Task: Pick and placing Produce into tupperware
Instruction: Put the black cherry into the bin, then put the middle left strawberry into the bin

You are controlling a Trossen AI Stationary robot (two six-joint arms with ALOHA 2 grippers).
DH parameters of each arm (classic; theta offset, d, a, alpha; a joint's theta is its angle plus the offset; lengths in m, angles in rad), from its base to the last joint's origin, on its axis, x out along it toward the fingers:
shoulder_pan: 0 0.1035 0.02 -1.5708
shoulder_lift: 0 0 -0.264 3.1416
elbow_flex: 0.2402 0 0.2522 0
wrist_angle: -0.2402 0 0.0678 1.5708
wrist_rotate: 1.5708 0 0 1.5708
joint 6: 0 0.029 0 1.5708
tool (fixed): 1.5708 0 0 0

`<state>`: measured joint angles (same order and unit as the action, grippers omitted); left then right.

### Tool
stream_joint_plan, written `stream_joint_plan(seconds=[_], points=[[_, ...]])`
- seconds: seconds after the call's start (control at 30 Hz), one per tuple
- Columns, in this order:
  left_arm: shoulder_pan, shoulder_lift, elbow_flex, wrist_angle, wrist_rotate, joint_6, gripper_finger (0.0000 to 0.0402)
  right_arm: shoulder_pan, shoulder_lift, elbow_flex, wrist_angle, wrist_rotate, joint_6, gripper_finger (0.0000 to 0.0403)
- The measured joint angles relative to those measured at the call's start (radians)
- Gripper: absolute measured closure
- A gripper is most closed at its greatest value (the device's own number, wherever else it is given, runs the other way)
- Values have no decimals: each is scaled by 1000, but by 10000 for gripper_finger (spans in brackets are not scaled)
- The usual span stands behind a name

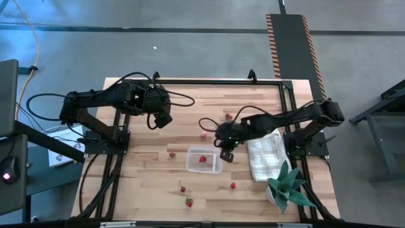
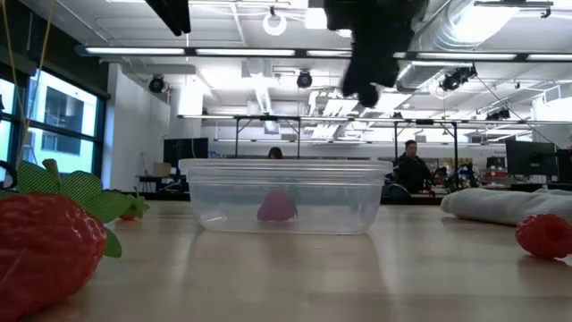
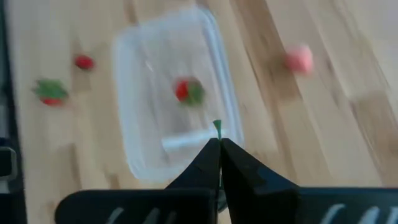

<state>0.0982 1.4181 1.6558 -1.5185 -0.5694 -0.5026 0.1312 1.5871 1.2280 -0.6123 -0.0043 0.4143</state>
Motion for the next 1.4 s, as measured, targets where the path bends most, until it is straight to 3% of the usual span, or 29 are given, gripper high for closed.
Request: stream_joint_plan(seconds=[0.33,0.73,0.93,1.17,1.4], points=[[0,0,0,1,1,-1,167,3,135,0,129,-89,-57,403],[0,0,0,1,4,-2,167,18,246,140,60,-127,-211,402],[0,0,0,0,8,-2,167,13,255,144,44,-155,-215,365],[0,0,0,-1,12,-1,167,13,251,134,47,-117,-213,319],[0,0,-69,24,56,-35,167,-3,188,230,-48,0,-215,312]])
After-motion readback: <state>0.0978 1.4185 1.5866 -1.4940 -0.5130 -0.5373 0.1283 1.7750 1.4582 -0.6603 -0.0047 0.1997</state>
